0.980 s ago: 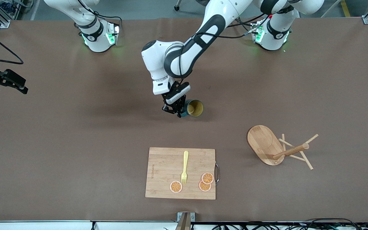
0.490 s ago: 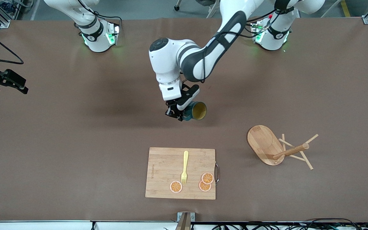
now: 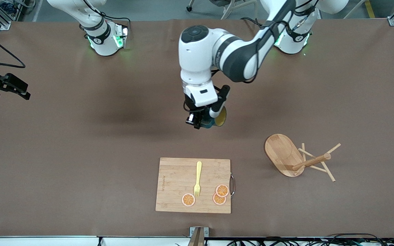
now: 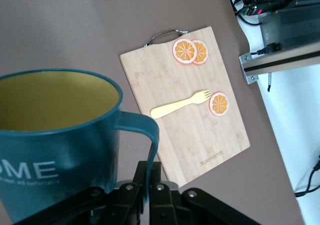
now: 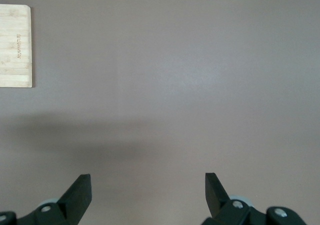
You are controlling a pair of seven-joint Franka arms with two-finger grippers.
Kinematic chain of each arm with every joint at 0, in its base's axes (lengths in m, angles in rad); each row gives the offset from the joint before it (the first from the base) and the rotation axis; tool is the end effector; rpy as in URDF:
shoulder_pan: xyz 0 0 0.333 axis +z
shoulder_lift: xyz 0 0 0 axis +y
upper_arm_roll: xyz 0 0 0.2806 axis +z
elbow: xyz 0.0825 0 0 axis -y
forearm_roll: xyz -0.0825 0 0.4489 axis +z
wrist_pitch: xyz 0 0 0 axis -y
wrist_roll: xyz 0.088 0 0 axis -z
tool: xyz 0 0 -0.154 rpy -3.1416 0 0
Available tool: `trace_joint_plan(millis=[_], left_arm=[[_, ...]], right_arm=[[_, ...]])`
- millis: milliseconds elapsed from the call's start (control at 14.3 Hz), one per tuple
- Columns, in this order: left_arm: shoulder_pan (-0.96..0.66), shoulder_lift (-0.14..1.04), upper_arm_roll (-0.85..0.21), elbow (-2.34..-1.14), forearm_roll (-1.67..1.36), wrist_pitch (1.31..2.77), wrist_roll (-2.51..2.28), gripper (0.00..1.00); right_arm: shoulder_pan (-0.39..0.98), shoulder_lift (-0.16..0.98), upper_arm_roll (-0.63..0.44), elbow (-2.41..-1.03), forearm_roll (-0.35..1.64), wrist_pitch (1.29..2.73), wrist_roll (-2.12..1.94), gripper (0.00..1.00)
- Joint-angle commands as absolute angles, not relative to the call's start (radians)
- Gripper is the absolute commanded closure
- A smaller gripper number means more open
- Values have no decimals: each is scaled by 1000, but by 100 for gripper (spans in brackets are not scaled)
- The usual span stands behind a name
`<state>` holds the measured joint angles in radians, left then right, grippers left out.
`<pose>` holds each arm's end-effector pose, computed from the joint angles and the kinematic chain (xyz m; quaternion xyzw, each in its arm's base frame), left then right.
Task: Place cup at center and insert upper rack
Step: 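Lift the mug with the left gripper toward the wooden stand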
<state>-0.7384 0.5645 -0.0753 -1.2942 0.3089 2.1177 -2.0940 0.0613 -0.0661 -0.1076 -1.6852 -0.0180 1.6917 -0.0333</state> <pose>0.5751 -0.5558 0.3551 0.8204 0.5437 0.1359 0.1137 0.6143 -0.0323 0.5317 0.9993 -0.0057 0.0359 0.0069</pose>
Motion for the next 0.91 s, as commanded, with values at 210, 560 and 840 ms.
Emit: trace_joint_plan(millis=[210, 560, 840], left_arm=[[-634, 503, -83, -1331, 65, 2138, -1896, 100], [-554, 486, -83, -1339, -187, 2149, -1737, 100], [-517, 442, -81, -1396, -290, 2149, -1674, 100]], right_arm=[[69, -86, -101, -1694, -11, 1683, -28, 0], [89, -86, -103, -1694, -12, 1683, -29, 0], [109, -89, -92, -1692, -12, 1672, -29, 0]])
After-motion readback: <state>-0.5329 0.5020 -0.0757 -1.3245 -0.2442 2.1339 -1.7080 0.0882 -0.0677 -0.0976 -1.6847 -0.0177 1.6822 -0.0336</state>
